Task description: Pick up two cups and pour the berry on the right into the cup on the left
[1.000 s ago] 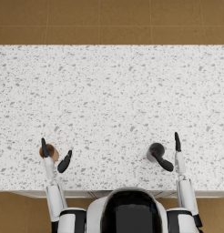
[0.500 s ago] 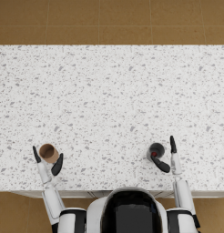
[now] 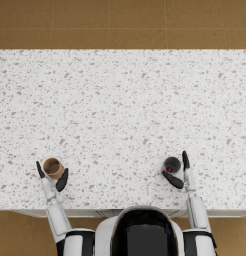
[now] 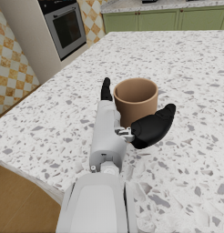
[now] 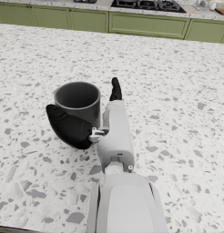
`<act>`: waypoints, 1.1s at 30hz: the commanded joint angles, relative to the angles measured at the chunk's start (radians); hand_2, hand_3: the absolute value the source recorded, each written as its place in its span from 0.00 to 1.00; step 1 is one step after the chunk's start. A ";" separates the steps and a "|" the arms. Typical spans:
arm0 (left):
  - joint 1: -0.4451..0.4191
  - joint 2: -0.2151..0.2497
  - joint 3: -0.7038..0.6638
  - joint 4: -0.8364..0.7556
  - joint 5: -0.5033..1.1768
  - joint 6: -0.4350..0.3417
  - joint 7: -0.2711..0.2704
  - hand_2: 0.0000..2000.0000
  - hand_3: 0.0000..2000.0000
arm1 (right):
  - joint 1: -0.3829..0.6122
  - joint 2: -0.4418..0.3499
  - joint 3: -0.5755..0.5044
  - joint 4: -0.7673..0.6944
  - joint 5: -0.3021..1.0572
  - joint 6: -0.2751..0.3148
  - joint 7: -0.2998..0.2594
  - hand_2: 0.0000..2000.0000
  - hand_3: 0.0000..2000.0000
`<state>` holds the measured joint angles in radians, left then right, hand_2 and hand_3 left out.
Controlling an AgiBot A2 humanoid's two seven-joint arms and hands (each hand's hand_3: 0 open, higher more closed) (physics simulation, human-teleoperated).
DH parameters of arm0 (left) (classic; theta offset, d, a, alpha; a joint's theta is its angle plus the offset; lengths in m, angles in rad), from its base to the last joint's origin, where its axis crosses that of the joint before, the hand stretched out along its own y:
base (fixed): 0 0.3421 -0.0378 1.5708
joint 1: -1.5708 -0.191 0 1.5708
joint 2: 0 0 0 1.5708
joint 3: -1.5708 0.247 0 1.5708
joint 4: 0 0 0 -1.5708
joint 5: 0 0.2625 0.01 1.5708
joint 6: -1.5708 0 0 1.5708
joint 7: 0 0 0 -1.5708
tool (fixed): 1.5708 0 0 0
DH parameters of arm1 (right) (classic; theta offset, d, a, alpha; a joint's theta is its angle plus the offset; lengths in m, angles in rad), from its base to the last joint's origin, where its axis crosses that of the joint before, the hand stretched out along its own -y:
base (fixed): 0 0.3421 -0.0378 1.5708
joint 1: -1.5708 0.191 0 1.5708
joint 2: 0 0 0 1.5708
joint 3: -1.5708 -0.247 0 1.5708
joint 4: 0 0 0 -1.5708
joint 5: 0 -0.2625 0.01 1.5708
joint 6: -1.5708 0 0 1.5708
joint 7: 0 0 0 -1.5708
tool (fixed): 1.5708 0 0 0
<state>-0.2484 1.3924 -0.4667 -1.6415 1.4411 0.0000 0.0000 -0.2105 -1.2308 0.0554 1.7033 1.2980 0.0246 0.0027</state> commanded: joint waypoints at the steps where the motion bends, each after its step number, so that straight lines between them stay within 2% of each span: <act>1: 0.027 -0.014 0.011 0.042 0.000 0.000 0.000 0.00 0.00 | 0.032 -0.010 0.004 -0.050 0.000 0.002 0.000 0.00 0.00; 9: 0.059 -0.017 0.053 0.100 0.000 0.001 0.000 0.00 0.00 | 0.060 -0.035 0.024 -0.128 0.000 0.020 0.002 0.00 0.00; 15: 0.091 -0.024 0.073 0.187 0.000 0.007 -0.003 0.00 0.00 | 0.066 -0.042 0.035 -0.137 0.000 -0.001 0.003 0.00 0.00; 19: 0.104 -0.027 0.068 0.189 0.000 0.008 -0.008 0.00 0.00 | 0.089 -0.050 0.043 -0.171 0.000 -0.010 0.005 0.00 0.00; 20: 0.109 -0.028 0.067 0.194 0.000 0.007 -0.008 0.00 0.00 | 0.086 -0.049 0.033 -0.138 0.000 -0.011 0.006 0.00 0.00; 21: 0.114 -0.030 0.064 0.195 0.000 0.008 -0.008 0.00 0.00 | 0.096 -0.051 0.056 -0.181 0.000 -0.013 0.007 0.00 0.00; 22: 0.111 -0.028 0.070 0.191 0.000 0.008 -0.008 0.00 0.00 | 0.095 -0.051 0.063 -0.162 0.000 -0.014 0.007 0.00 0.00; 23: 0.105 -0.025 0.066 0.189 0.000 0.007 -0.007 0.68 0.16 | 0.099 -0.052 0.044 -0.146 0.000 -0.017 0.006 0.00 0.00; 24: 0.101 -0.024 0.072 0.180 0.000 0.004 -0.008 1.00 0.33 | 0.089 -0.049 0.051 -0.156 0.000 -0.023 0.005 0.68 0.16; 25: 0.097 -0.023 0.078 0.171 0.001 -0.002 -0.008 1.00 0.49 | 0.091 -0.050 0.048 -0.147 0.001 -0.023 0.006 1.00 0.33; 26: 0.095 -0.023 0.081 0.164 0.001 -0.008 -0.007 1.00 0.64 | 0.086 -0.048 0.042 -0.136 0.001 -0.018 0.004 1.00 0.49; 27: 0.093 -0.022 0.082 0.154 0.001 -0.005 -0.007 1.00 0.64 | 0.089 -0.050 0.030 -0.142 0.001 -0.005 0.003 1.00 0.64; 30: 0.094 -0.022 0.102 0.114 0.001 -0.008 -0.004 1.00 0.64 | 0.086 -0.054 0.024 -0.121 0.001 0.005 0.004 1.00 0.64; 33: 0.076 -0.009 0.146 -0.008 0.001 -0.022 -0.004 1.00 0.64 | 0.076 -0.057 0.023 -0.031 0.000 0.013 0.005 1.00 0.64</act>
<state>-0.1651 1.3806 -0.3498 -1.5648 1.4415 -0.0218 -0.0041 -0.1344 -1.2899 0.0829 1.6108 1.2984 0.0412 0.0067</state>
